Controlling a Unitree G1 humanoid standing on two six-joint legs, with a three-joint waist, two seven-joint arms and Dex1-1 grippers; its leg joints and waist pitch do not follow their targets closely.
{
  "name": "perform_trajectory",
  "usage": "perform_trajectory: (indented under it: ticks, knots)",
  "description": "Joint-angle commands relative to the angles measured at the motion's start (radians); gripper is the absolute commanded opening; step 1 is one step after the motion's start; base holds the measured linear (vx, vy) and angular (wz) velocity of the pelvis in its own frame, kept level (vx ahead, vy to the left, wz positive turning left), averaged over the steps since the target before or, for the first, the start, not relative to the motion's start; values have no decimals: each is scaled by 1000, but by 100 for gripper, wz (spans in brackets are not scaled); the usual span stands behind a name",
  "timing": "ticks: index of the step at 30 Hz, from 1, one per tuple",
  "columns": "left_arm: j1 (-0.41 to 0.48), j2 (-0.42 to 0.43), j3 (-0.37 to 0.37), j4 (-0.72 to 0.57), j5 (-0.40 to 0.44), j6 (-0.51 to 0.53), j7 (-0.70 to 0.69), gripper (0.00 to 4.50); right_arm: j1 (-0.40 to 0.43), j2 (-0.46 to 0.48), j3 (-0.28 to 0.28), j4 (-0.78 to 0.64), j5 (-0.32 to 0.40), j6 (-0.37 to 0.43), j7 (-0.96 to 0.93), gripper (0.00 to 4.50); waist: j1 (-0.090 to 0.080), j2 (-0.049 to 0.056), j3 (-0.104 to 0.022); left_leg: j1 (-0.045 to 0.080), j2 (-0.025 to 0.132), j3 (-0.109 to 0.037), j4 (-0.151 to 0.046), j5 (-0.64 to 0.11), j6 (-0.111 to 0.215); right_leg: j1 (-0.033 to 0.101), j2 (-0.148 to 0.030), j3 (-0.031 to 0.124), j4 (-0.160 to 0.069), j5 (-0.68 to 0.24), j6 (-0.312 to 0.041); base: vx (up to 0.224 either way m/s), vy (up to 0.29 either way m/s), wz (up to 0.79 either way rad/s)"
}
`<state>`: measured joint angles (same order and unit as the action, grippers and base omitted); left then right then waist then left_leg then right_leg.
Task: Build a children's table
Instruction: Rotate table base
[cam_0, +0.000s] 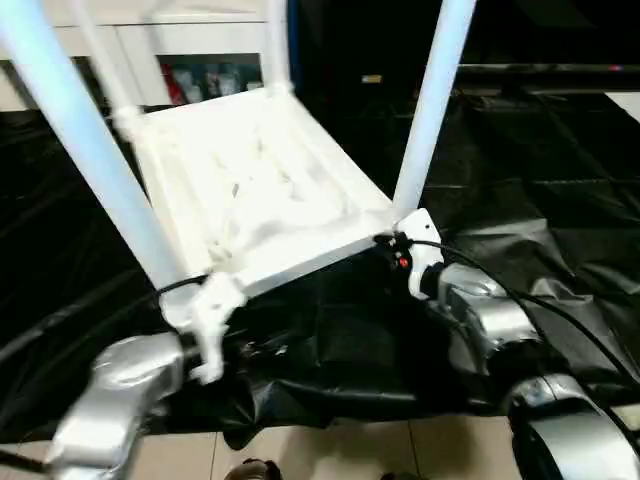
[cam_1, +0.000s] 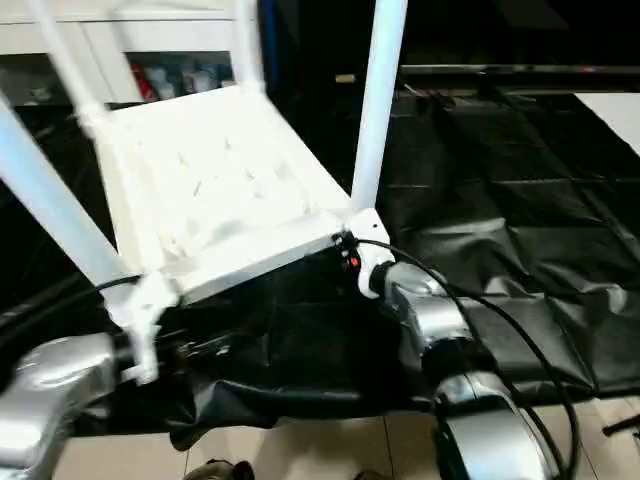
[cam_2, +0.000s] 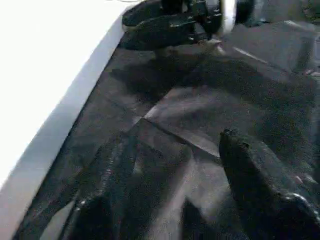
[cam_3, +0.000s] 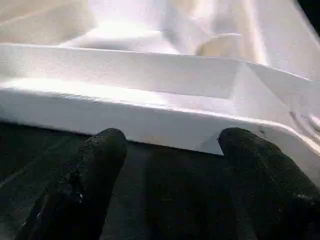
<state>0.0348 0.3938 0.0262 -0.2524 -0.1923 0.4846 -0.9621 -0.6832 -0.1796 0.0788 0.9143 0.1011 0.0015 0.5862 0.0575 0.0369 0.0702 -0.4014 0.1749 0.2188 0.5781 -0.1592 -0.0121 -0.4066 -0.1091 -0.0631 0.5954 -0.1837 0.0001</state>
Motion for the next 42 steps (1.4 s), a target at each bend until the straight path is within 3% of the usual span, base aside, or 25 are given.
perform_trajectory:
  ticks: [1, 4, 9, 10, 16, 17, 21, 26, 27, 29, 30, 33, 37, 39, 42]
  knots:
    - [34, 44, 45, -49, -36, 40, -29, 343, -46, -8, -48, 46, -11, -42, -72, 352, 4, -1, -64, 38, 58, -34, -86, -379, -26, 21, -37, 41, -70, -260, -217, 0, 0, 0]
    - [100, 120, 98, -91, -76, 78, -92, 364, -64, -17, -77, 79, -8, -61, -124, 352, 6, 3, -66, 37, 57, -33, -84, -348, -18, 23, -35, 40, -64, -232, -221, 0, 0, 0]
    - [165, 200, 175, -119, -135, 122, -142, 393, -62, -32, -89, 86, 7, -86, -95, 352, 11, 3, -70, 38, 57, -30, -80, -328, -9, 27, -31, 38, -56, -200, -228, 0, 0, 0]
    - [182, 241, 220, -113, -165, 133, -151, 406, -59, -37, -94, 98, 15, -111, -73, 352, 12, 0, -69, 38, 56, -28, -79, -338, -9, 26, -30, 37, -56, -217, -230, 0, 0, 0]
    - [119, 270, 319, -20, -169, 73, -120, 447, 5, -48, -108, 51, 25, -132, -23, 352, 27, 4, -69, 41, 57, -30, -79, -355, -26, 26, -32, 40, -56, -244, -212, 0, 0, 0]
    - [117, 271, 320, -18, -169, 72, -119, 447, 9, -48, -108, 48, 25, -131, -21, 352, 31, 4, -72, 45, 57, -29, -78, -353, -30, 24, -30, 40, -54, -225, -210, 0, 0, 0]
    - [66, 274, 329, 20, -182, 32, -99, 447, 64, -47, -91, 2, 23, -122, 15, 352, 39, -1, -75, 42, 56, -29, -75, -335, -22, 27, -31, 40, -50, -198, -214, 0, 0, 0]
    - [-59, 184, 292, 41, -234, -14, -69, 447, 94, -39, -72, 19, -5, -141, 16, 352, 44, -7, -72, 45, 58, -32, -77, -393, -52, 23, -38, 43, -56, -277, -208, 0, 0, 0]
    - [-102, 139, 273, 42, -260, -1, -54, 447, 89, -35, -76, 29, -12, -144, 0, 352, 42, -9, -71, 42, 57, -34, -77, -405, -58, 24, -39, 44, -55, -292, -203, 0, 0, 0]
    - [-148, 94, 256, 51, -289, 12, -40, 447, 80, -32, -79, 41, -18, -146, -18, 352, 42, -9, -71, 49, 55, -34, -75, -432, -72, 19, -40, 46, -60, -324, -193, 0, 0, 0]
    - [-166, 78, 248, 57, -298, 13, -40, 447, 75, -31, -80, 49, -21, -147, -25, 352, 40, -10, -72, 43, 54, -36, -76, -424, -72, 24, -41, 46, -58, -321, -191, 0, 0, 0]
    - [-211, 28, 182, 65, -320, 21, -50, 447, 55, -29, -80, 75, -33, -149, -50, 352, 33, -11, -75, 43, 52, -36, -73, -395, -61, 26, -38, 45, -58, -294, -184, 0, 0, 0]
    - [-231, -10, 96, 79, -307, 13, -71, 447, 34, -26, -68, 103, -46, -155, -60, 352, 35, -7, -82, 41, 53, -31, -65, -324, -33, 31, -34, 43, -47, -184, -218, 0, 0, 0]
    - [-247, -30, 53, 94, -299, 8, -78, 447, 20, -19, -68, 115, -50, -159, -64, 352, 34, -10, -85, 37, 52, -27, -59, -275, -9, 35, -32, 42, -41, -125, -236, 0, 0, 0]
    - [-288, -76, -31, 126, -278, -1, -89, 447, -14, -1, -70, 147, -56, -165, -78, 352, 32, -9, -84, 35, 51, -27, -57, -265, -2, 38, -35, 42, -43, -142, -244, 0, 0, 0]
